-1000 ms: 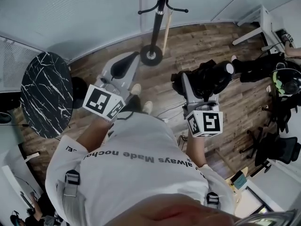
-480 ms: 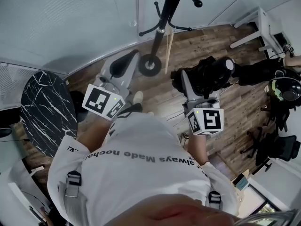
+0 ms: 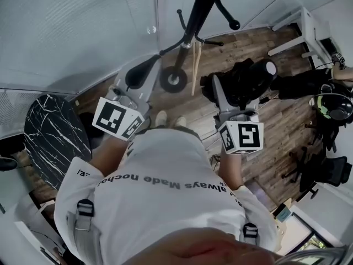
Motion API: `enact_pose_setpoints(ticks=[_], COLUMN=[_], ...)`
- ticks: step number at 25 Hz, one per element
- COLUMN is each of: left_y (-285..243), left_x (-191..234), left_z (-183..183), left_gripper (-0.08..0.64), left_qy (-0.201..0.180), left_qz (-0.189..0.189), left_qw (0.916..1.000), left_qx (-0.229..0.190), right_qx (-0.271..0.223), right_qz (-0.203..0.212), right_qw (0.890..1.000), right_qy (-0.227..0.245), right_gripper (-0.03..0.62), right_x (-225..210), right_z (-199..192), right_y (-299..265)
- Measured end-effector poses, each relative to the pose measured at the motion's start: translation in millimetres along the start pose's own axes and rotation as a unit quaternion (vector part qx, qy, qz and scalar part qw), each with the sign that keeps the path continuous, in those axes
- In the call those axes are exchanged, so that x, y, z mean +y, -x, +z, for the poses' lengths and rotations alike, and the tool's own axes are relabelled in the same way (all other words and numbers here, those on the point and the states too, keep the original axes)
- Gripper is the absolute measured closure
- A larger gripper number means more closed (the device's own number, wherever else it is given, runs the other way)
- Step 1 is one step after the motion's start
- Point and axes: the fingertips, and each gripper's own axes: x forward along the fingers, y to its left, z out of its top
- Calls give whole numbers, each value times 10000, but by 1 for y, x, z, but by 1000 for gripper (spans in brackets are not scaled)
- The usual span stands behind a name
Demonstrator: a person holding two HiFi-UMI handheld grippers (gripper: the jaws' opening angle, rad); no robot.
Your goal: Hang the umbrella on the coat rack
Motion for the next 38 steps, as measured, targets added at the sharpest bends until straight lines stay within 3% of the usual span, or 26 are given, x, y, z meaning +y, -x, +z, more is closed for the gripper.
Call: enact_pose_setpoints(ticks=[12, 38], left_y=[-38, -26], left_x=[14, 18], left_z=[15, -4], left_gripper=[557, 557], left_qy=[-111, -73], left_qz=[247, 538], left_qw=[9996, 9984], left_qx=[-42, 161], right_qx=[420, 1278], right_qz=[-272, -808], right_qw=[9977, 9827], right_qy=[448, 1073], right_gripper=[331, 331], right_x=[-50, -74], right_z=[9, -44], right_y=[-55, -100])
